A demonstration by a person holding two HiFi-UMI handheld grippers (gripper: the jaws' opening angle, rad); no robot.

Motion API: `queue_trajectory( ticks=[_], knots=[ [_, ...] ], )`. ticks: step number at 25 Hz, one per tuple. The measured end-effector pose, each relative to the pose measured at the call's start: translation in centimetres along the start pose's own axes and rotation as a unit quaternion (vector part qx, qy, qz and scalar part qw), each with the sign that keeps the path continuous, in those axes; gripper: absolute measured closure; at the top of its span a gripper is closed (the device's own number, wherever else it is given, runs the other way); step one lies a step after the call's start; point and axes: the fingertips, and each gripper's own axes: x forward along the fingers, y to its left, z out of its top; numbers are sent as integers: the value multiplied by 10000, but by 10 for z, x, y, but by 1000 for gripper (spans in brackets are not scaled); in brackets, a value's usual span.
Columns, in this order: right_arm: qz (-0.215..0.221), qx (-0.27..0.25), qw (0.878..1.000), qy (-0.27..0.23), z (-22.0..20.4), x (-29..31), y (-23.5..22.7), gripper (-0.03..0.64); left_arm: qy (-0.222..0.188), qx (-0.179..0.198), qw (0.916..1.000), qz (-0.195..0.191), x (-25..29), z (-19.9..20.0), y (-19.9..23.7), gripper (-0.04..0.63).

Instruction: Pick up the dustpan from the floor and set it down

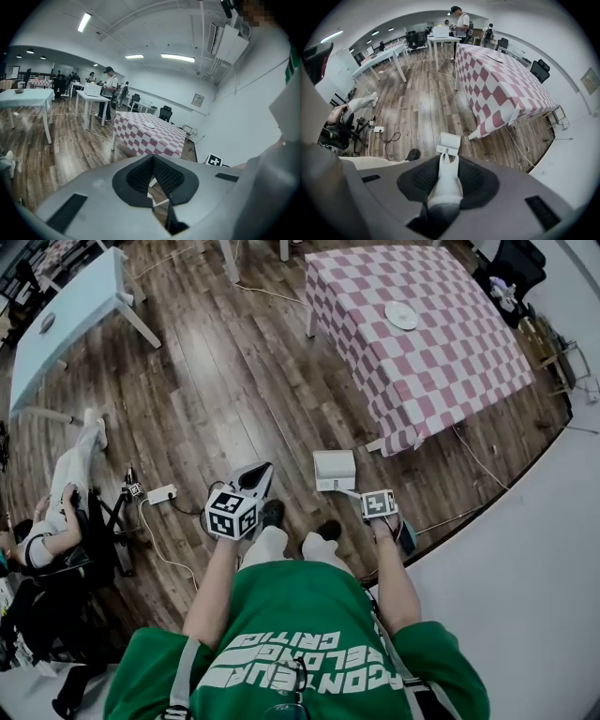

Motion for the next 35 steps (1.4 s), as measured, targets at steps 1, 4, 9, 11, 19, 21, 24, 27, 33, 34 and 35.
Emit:
queue_trajectory(
  ticks=[1,4,9,11,19,21,24,27,33,34,35],
  knots=[
    [78,-67,9999,-21,7,5,4,495,-12,-38,10000,69,-3,-1,4,592],
    [143,-183,9997,26,21,15,12,495,-37,-115,9997,205,-9,0,18,592],
    [206,-318,9991,168,39,31,21,495,-55,-245,9988,422,-16,0,37,592],
    [135,-392,9989,221,47,35,20,495,-49,-290,9983,494,-18,-2,43,592],
    [230,-432,9981,361,58,59,34,497,-38,-417,9965,721,-23,-6,64,592],
    [189,-485,9978,418,62,61,33,496,-39,-446,9961,757,-22,-7,68,592],
    [175,-536,9972,493,68,65,32,495,-33,-471,9958,781,-19,-6,72,592],
    [165,-571,9966,569,71,67,33,492,-11,-478,9960,761,-17,-6,74,592],
    [328,-449,9962,674,69,66,36,451,12,-456,9964,711,-14,-4,77,592],
    [401,-409,9963,645,69,66,37,435,15,-442,9966,696,-13,-3,78,592],
    [443,-379,9965,604,70,66,38,423,20,-426,9968,677,-12,-2,78,592]
  ],
)
